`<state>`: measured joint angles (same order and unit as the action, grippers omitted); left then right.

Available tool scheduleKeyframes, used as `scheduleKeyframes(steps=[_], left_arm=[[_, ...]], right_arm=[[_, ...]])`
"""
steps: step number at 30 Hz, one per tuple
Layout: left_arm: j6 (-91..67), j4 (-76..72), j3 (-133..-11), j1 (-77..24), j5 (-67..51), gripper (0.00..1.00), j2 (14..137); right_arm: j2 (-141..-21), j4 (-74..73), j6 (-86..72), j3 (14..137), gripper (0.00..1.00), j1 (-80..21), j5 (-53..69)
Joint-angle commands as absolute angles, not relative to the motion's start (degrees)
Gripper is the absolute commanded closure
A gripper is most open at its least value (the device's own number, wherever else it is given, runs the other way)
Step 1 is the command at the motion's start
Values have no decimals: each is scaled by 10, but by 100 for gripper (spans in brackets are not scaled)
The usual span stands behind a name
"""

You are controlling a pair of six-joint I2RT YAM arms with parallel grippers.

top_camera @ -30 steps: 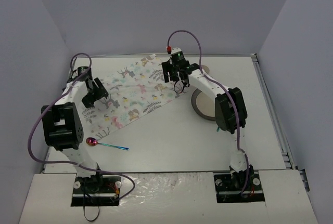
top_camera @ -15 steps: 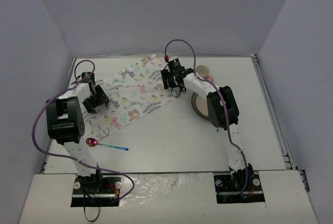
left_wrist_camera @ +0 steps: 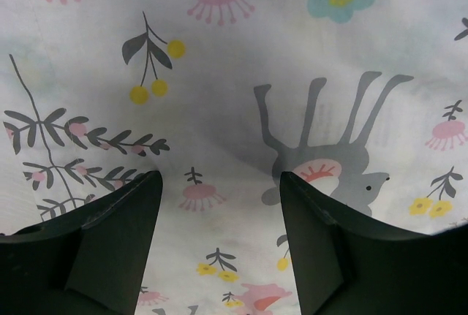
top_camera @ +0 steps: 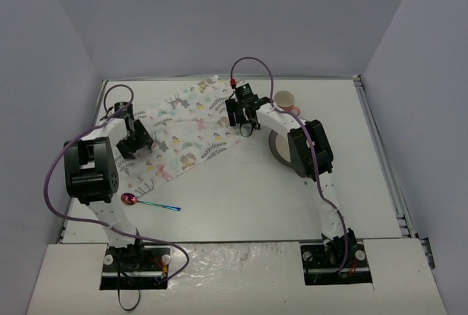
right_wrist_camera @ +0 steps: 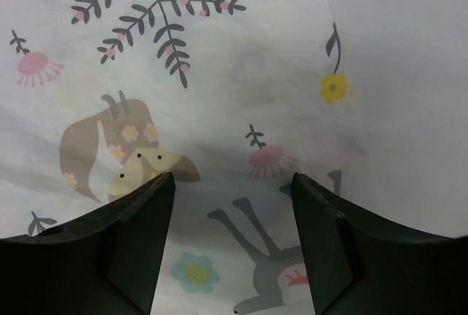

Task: Set the dinner table for one person

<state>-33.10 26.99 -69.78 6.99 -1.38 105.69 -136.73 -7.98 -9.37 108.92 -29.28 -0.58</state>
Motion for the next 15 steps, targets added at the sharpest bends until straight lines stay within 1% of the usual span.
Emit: scheduleKeyframes(steps=[1,15], left_arm=[[-336,322,-662,82,-6,38,1047],[-338,303,-613,88,-15,38,1018]], right_arm=[[-1361,-65,-100,1091,37,-291,-9],[-1346,-62,-96,1085,37,-293,-10]])
